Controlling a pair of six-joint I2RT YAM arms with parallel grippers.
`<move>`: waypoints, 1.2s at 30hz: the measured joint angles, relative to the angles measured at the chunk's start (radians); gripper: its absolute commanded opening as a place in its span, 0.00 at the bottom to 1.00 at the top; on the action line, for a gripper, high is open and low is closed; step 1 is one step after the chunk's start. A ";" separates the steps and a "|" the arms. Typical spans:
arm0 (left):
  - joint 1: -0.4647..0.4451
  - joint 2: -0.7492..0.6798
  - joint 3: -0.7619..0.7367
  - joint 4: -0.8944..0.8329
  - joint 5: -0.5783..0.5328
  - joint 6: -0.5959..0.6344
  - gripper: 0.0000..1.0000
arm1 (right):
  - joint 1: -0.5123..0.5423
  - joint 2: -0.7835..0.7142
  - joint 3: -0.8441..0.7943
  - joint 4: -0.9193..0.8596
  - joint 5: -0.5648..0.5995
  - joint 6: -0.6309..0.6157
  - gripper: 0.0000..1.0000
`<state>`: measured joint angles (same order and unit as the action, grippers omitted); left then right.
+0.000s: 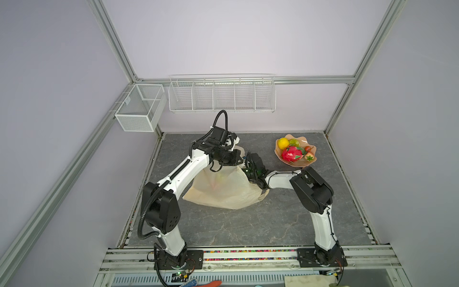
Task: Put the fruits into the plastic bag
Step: 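Carry the green pear with the right gripper into the bag mouth, then open the right gripper to drop the pear and withdraw from the bag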
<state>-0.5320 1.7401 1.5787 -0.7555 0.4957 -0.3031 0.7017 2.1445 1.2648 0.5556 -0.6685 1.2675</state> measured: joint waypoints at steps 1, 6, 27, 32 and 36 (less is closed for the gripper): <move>0.000 0.004 0.000 0.001 0.000 0.000 0.00 | 0.005 0.015 0.021 -0.001 -0.009 0.007 0.68; 0.000 0.021 0.000 0.003 0.000 0.000 0.00 | 0.013 0.027 0.040 -0.033 -0.043 0.021 0.97; 0.000 0.018 -0.036 0.053 -0.036 0.001 0.00 | -0.071 -0.265 -0.026 -0.677 -0.035 -0.242 0.96; 0.000 0.018 -0.074 0.048 -0.054 0.000 0.00 | -0.123 -0.384 -0.028 -0.861 0.061 -0.328 0.95; 0.000 0.017 -0.080 0.049 -0.054 0.000 0.00 | -0.140 -0.468 -0.027 -0.973 0.163 -0.377 0.95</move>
<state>-0.5320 1.7569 1.4986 -0.7067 0.4419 -0.3027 0.5613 1.6760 1.2373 -0.4175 -0.5056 0.8909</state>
